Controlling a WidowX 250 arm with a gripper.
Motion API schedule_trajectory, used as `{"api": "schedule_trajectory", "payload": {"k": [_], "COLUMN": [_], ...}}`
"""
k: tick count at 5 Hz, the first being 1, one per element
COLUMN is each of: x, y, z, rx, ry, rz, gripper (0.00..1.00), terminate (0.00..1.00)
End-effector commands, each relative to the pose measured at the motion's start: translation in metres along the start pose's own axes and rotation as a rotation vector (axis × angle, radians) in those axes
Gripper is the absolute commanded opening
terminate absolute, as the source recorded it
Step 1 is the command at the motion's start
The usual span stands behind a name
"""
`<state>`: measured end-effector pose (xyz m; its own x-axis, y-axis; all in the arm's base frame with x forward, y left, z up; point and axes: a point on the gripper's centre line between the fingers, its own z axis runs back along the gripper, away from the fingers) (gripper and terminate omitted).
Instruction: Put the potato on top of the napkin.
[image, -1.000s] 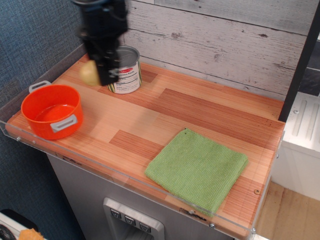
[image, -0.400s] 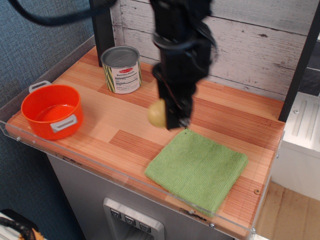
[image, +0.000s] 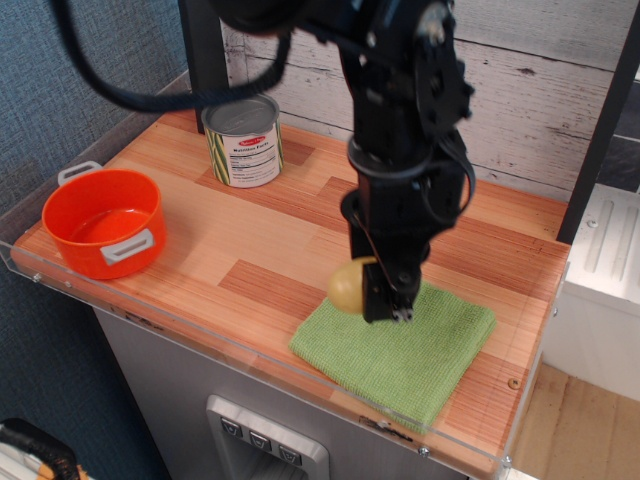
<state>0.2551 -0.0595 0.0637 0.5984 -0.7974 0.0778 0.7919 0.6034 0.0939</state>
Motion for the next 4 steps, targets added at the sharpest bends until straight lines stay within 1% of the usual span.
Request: {"api": "schedule_trajectory", "payload": {"k": [1,2,3,4], "x": [0.004,0.004,0.002,-0.002], "y": [-0.004,-0.004,-0.001,0.001], "z": [-0.019,-0.020,-0.014,0.010], "rx": [0.008,0.014,0.029,0.037], "ry": [0.032,0.052,0.046,0.060], "rz": [-0.028,-0.023,-0.019,-0.008], "gripper": [0.00,1.00,1.00,1.00], "terminate": [0.00,0.00,0.00,0.00]}}
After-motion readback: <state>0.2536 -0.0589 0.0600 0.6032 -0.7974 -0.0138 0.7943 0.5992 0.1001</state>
